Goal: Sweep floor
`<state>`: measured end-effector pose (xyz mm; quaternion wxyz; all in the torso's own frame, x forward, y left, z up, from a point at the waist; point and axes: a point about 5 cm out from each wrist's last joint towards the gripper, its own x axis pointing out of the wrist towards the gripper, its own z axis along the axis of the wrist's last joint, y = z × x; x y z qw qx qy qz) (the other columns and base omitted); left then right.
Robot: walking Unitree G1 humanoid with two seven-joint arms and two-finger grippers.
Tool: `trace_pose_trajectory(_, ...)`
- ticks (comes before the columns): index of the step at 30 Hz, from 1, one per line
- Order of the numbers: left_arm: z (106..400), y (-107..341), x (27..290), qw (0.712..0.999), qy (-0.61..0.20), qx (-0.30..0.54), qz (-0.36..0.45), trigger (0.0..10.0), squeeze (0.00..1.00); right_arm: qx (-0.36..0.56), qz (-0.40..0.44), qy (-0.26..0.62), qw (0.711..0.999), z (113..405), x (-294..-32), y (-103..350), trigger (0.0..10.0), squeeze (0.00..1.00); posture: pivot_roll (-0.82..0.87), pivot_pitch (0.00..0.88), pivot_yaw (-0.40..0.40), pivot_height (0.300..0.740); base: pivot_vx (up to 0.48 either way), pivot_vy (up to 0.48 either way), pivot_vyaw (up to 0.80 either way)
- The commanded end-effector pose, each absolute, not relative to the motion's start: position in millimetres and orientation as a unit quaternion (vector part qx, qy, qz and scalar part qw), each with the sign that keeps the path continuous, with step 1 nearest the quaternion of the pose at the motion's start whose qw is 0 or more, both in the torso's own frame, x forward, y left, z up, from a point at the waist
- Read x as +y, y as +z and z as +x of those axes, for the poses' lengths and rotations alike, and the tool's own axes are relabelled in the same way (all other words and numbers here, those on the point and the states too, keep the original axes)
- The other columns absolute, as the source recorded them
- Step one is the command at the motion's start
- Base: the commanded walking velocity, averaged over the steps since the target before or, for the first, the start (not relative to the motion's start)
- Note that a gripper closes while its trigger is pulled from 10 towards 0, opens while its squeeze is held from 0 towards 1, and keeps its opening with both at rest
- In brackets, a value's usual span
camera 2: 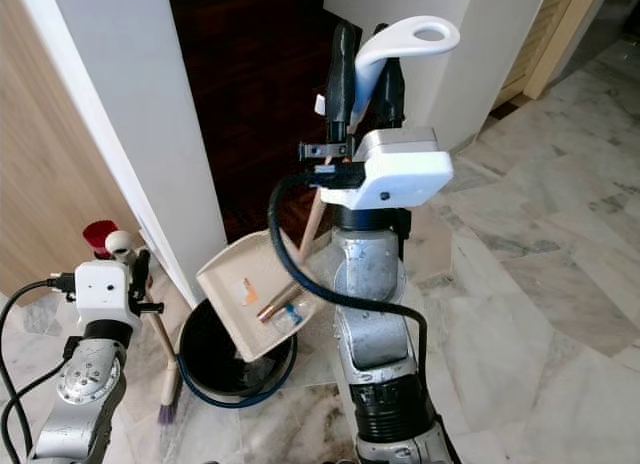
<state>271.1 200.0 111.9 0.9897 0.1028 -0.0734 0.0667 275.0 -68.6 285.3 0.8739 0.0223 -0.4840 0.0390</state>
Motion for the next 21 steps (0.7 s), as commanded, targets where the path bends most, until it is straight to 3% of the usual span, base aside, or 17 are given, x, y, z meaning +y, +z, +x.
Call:
trace_pose_trajectory(1,271.5,117.2,197.8,0.987,0.058,-0.093,0.119,10.0,0.00,-0.548,0.032,0.033,0.835,256.0,-68.0,305.9,10.0,0.00,0.12,0.104,-0.048,0.740,0.000,0.000,0.00)
trace_pose_trajectory(21,272.5,118.1,198.4,0.986,0.060,-0.095,0.119,10.0,0.00,-0.538,-0.031,-0.063,0.840,255.6,-72.0,304.7,10.0,0.00,0.12,0.098,-0.052,0.740,0.000,0.000,0.00)
